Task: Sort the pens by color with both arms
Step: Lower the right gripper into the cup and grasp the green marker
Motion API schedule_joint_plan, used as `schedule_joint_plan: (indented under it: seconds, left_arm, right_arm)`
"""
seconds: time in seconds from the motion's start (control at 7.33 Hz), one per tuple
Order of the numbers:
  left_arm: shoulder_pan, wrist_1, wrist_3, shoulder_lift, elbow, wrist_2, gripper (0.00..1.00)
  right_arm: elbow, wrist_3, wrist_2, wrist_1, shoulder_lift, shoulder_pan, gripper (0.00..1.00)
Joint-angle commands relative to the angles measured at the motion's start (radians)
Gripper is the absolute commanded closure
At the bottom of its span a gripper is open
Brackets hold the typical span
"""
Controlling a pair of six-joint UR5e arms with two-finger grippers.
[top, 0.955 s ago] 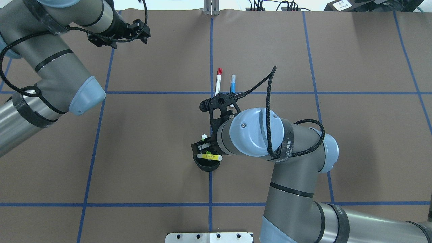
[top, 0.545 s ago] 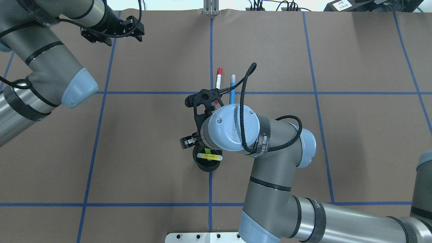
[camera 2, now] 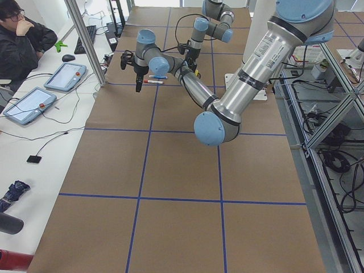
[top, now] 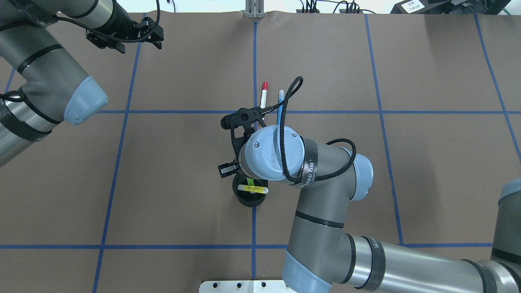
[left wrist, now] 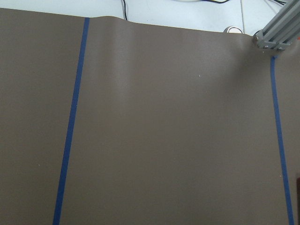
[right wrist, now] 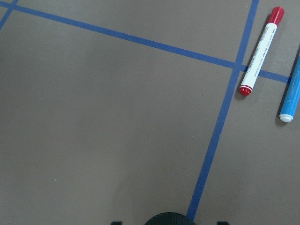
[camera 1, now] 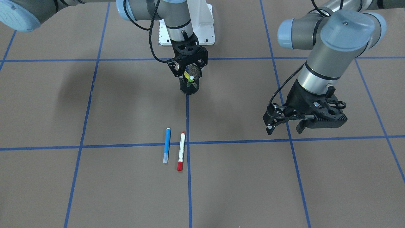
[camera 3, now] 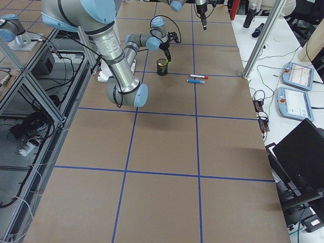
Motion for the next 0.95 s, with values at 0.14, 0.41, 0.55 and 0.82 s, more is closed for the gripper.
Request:
schedule_joint_plan:
  seconds: [0.14, 0.41, 0.55, 0.82]
  left_arm:
    - [-0.002, 0.000, 0.000, 0.000, 0.000, 0.000, 0.00]
    - [-0.002, 0.000, 0.000, 0.006, 0.000, 0.000, 0.00]
    - [-0.002, 0.000, -0.001, 0.006, -0.001, -0.002, 0.00]
    - [-0.002, 0.002, 0.000, 0.006, -0.001, -0.002, 0.00]
  right_arm:
    - [-0.011, 0.000, 0.003, 0.000, -0.002, -0.004, 0.46]
    - [-0.014, 0.000, 0.000, -0.001, 0.002, -0.004, 0.49]
    - [-0.014, 0.000, 0.000, -0.001, 0.002, -0.003, 0.51]
    - [-0.014, 0.000, 0.000, -0.001, 0.005, -0.003, 0.57]
